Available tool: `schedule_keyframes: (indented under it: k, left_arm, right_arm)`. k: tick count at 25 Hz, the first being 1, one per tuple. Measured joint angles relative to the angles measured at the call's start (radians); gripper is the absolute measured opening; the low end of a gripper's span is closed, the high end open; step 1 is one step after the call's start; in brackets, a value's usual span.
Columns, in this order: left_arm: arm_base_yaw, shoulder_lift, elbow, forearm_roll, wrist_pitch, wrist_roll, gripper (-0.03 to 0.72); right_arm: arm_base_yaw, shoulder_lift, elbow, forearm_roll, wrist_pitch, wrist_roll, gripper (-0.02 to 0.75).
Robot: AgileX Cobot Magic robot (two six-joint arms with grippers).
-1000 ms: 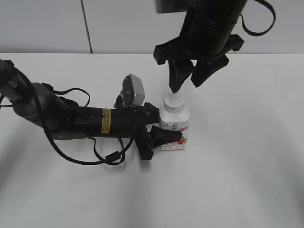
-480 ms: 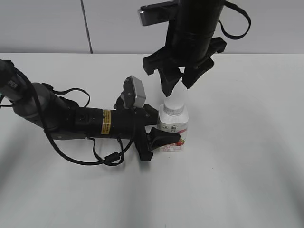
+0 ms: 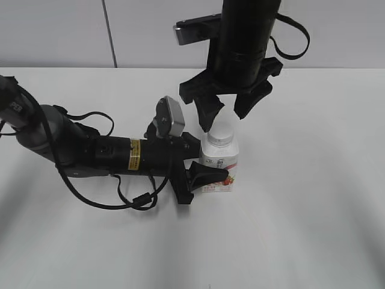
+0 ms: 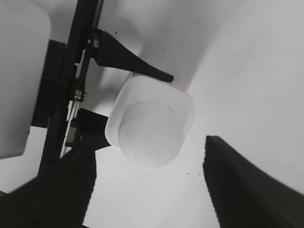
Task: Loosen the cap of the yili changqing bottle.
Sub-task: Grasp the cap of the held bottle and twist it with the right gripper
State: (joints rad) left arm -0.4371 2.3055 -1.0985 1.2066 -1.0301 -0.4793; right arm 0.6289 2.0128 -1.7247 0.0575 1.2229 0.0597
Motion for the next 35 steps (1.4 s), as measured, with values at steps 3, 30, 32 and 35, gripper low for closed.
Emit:
schedule_keyframes:
  k: [3, 30, 32, 35]
  left_arm:
    - [0.0, 0.0, 0.0, 0.0, 0.0, 0.0, 0.387]
    - [0.0, 0.0, 0.0, 0.0, 0.0, -0.001, 0.387]
    - [0.0, 0.0, 0.0, 0.0, 0.0, -0.001, 0.387]
    - [0.0, 0.0, 0.0, 0.0, 0.0, -0.001, 0.387]
  right_arm:
    - [0.0, 0.011, 0.0, -0.001, 0.0, 0.004, 0.567]
    - [0.001, 0.051, -0.001, -0.007, -0.001, -0.031, 0.381]
    - [0.001, 0.051, -0.001, -0.007, -0.001, -0.102, 0.381]
    - [0.001, 0.051, -0.001, -0.007, -0.001, -0.301, 0.381]
